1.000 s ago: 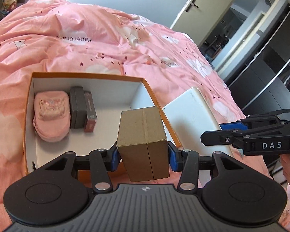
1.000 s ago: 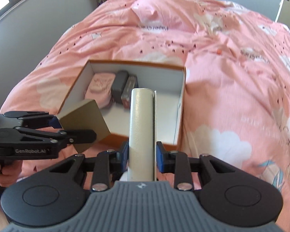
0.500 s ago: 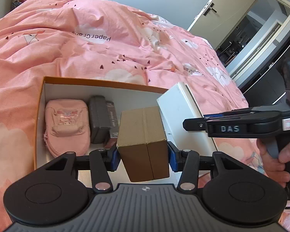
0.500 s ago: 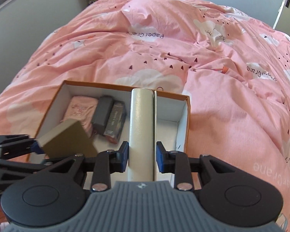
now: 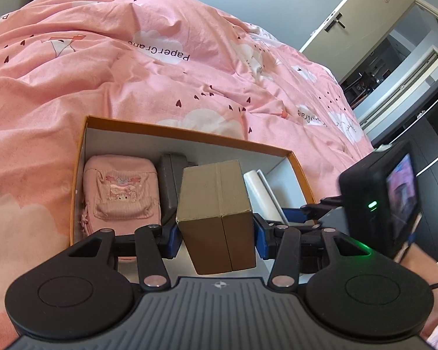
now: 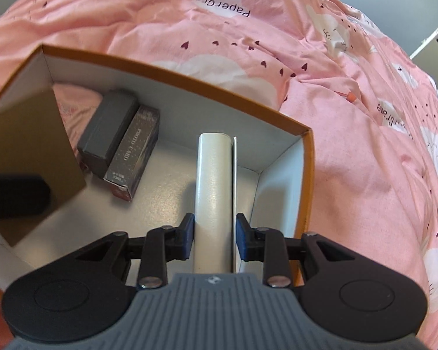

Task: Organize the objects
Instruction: 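Lower the white box into the orange box and open the right gripper while the left carries the brown box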

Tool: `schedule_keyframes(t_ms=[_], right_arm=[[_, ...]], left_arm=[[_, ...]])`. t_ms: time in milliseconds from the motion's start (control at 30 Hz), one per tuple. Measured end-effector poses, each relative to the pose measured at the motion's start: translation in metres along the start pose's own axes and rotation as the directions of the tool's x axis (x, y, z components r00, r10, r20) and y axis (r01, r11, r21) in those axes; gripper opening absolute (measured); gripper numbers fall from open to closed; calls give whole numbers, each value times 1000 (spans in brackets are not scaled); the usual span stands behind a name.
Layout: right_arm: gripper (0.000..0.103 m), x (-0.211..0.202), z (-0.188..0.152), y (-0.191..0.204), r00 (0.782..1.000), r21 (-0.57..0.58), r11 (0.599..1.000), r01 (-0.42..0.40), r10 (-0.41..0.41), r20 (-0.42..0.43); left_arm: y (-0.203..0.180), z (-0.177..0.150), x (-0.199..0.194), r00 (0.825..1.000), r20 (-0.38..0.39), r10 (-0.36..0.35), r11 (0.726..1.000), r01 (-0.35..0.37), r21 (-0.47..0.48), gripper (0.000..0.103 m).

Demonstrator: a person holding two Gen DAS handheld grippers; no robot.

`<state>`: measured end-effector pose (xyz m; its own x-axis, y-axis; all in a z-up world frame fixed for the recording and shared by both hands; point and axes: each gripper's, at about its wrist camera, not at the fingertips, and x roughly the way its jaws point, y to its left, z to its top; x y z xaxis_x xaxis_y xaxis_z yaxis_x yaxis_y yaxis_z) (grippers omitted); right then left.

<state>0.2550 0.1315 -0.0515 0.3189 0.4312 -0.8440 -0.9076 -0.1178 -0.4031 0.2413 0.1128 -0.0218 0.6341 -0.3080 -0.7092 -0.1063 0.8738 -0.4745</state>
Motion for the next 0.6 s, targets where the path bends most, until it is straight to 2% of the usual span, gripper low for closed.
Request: schedule_keyframes(t_ms=[200,367,433,600], right_arm=[[31,25,3,12,995,-53,994,99,-100,-28],[32,36,0,17,991,-99,988,123,-128,-44],[32,34,1,13,994,-95,991,92,-97,-55],[33,25,5,-4,994,-6,998,-65,65,-86]], left_arm=[[3,9,4,1000,3,-9,1000,9,-12,55],[4,14,7,1000,2,-12,1000,12,-12,55],[3,15,8,1000,2,-12,1000,12,-13,55],[2,17,10,1000,-2,-16,1000,16,-14,55]])
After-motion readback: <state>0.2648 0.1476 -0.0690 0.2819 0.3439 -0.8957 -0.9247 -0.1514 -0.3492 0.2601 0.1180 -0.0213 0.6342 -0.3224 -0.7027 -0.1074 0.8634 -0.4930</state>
